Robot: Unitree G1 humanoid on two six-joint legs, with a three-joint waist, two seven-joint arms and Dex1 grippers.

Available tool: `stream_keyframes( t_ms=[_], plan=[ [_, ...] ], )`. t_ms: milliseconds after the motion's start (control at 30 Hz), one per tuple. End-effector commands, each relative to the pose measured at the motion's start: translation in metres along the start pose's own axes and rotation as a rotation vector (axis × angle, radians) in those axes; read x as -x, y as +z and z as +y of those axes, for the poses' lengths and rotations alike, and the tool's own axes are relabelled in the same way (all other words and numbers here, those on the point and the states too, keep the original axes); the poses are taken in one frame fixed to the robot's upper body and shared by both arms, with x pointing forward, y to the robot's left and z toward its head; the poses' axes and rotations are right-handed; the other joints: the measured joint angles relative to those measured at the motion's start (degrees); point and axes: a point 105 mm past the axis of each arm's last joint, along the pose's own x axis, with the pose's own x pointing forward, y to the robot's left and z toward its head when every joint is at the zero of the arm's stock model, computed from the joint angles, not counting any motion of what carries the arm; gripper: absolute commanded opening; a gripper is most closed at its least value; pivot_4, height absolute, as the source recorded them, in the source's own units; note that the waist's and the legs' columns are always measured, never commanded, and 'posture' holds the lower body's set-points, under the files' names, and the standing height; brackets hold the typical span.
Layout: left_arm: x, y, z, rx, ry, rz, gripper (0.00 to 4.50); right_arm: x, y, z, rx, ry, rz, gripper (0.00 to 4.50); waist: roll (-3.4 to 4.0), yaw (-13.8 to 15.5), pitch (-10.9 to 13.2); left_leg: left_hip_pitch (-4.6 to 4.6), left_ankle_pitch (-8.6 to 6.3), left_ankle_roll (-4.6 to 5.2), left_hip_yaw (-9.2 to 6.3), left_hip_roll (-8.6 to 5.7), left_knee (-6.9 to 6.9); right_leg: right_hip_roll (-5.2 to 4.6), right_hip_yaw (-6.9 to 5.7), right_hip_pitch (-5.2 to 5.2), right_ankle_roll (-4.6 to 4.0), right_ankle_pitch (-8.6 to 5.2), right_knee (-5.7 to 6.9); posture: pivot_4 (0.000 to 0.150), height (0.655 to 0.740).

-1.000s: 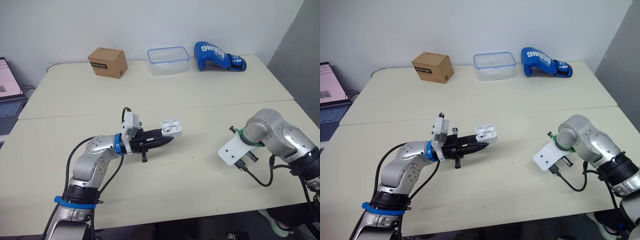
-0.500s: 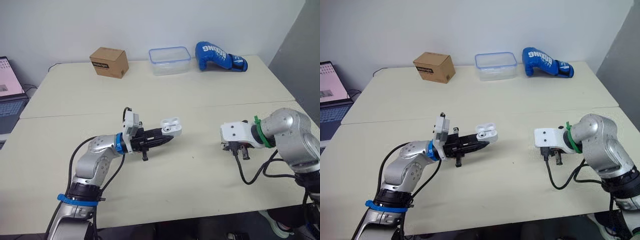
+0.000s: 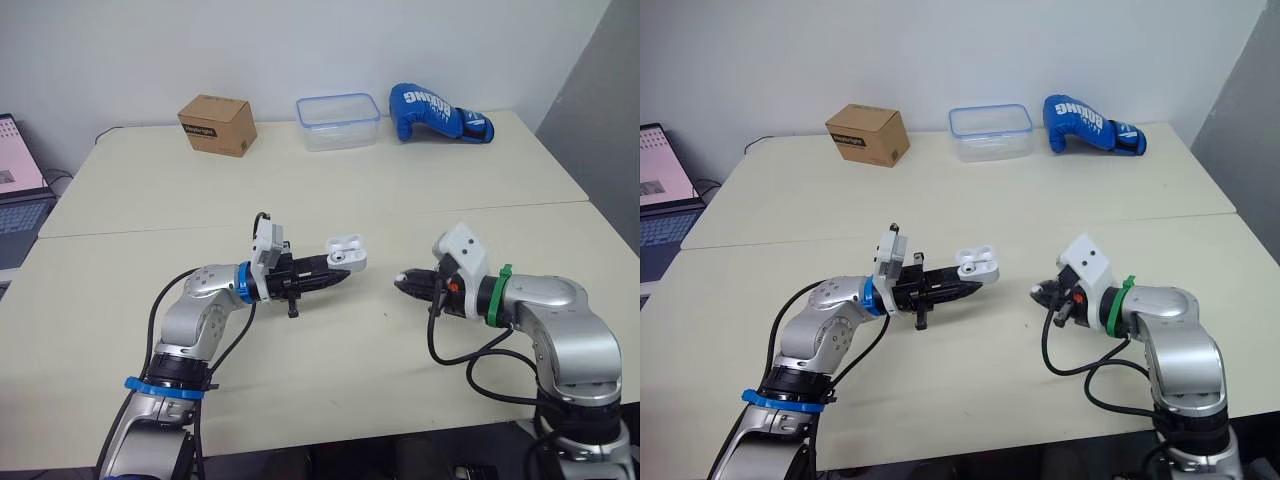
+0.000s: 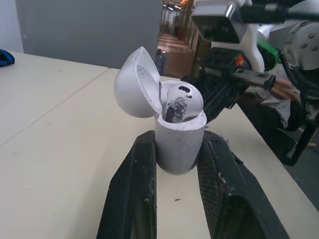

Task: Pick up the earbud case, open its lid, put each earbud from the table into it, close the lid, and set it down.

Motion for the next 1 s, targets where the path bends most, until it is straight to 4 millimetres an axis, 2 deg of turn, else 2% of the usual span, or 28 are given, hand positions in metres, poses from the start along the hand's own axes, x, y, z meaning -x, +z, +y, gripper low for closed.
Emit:
stream_keyframes(
  t_ms=[33, 133, 267, 433, 567, 700, 1000],
  plan=[
    [-0.001, 0.008, -0.001, -0.039, -0.019, -0.017, 0.74, 0.008, 0.022, 0.005, 0.0, -0.045, -0.147, 0.4, 0.0, 0.0, 0.0, 0.0, 0.0, 0.0, 0.0, 0.0, 0.0, 0.0, 0.0, 0.0, 0.0, 0.0, 0.0, 0.15, 0.7307],
    [-0.001, 0.007, -0.001, -0.037, -0.021, -0.013, 0.74, 0.009, 0.041, 0.014, -0.065, -0.027, -0.287, 0.4, 0.02, -0.1, 0.0, 0.02, 0.0, 0.0, 0.0, 0.0, 0.0, 0.0, 0.01, -0.01, 0.0, 0.0, 0.04, 0.15, 0.7307],
    [0.0, 0.007, -0.001, -0.035, -0.025, -0.009, 0.74, 0.009, 0.058, 0.022, -0.102, -0.001, -0.386, 0.4, 0.03, -0.2, 0.0, 0.03, 0.0, 0.0, -0.02, 0.01, -0.01, 0.02, 0.01, -0.01, 0.0, 0.0, 0.06, 0.15, 0.7307],
    [-0.004, 0.006, 0.0, -0.031, -0.029, -0.011, 0.74, 0.004, 0.074, 0.035, -0.117, 0.07, -0.44, 0.4, 0.04, -0.3, 0.0, 0.03, 0.0, 0.0, -0.03, 0.01, -0.02, 0.02, 0.0, -0.02, 0.0, 0.0, 0.06, 0.15, 0.7307],
    [-0.006, 0.007, 0.001, -0.031, -0.028, -0.015, 0.74, -0.002, 0.073, 0.046, -0.096, 0.117, -0.403, 0.4, 0.05, -0.3, 0.0, 0.03, 0.0, 0.0, -0.02, 0.01, -0.02, 0.02, 0.0, -0.02, 0.0, 0.0, 0.06, 0.15, 0.7307],
    [-0.007, 0.008, 0.002, -0.032, -0.027, -0.018, 0.74, -0.007, 0.062, 0.053, -0.053, 0.142, -0.338, 0.4, 0.05, -0.3, 0.0, 0.03, 0.0, 0.0, -0.02, 0.01, -0.02, 0.02, 0.0, -0.02, 0.0, 0.0, 0.05, 0.15, 0.7307],
    [-0.008, 0.01, -0.002, -0.036, -0.041, -0.017, 0.74, -0.011, 0.052, 0.047, -0.041, 0.111, -0.34, 0.4, 0.05, -0.3, 0.0, 0.03, 0.0, 0.01, -0.01, 0.01, -0.02, 0.03, 0.0, -0.01, 0.0, 0.0, 0.05, 0.15, 0.7307]
  ],
)
